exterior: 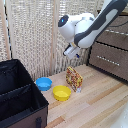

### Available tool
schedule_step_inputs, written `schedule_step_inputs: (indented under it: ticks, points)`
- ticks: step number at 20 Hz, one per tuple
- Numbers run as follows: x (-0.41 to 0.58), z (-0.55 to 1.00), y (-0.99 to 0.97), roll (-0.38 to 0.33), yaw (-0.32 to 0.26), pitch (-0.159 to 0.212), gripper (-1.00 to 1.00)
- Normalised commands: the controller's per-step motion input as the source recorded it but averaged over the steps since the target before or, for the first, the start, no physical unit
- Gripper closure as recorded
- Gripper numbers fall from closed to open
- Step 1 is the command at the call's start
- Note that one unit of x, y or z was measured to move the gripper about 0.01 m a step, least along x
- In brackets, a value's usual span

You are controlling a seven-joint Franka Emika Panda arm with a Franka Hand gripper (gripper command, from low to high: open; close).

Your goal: Move your gripper towards the bottom drawer handle. Grasp the handle gently with your gripper. Apply gentle outward force to slide the bottom drawer open.

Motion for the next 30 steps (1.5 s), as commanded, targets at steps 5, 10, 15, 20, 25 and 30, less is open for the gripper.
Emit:
schedule_step_inputs:
  ticks: [5,10,15,20,25,30]
  points:
    - [0.0,-0.17,-0.27,-0.37,0.128,0.014,-1.0]
    - [-0.003,-0.12,-0.3,-0.336,0.132,0.058,-1.0]
    - [-0.046,0.0,-0.41,-0.231,0.136,0.088,-1.0]
    - [-0.006,-0.05,-0.36,-0.234,0.137,0.128,-1.0]
    - [0.0,-0.07,-0.52,-0.225,0.124,0.043,-1.0]
    - [0.0,0.0,-0.59,-0.129,0.087,0.012,-1.0]
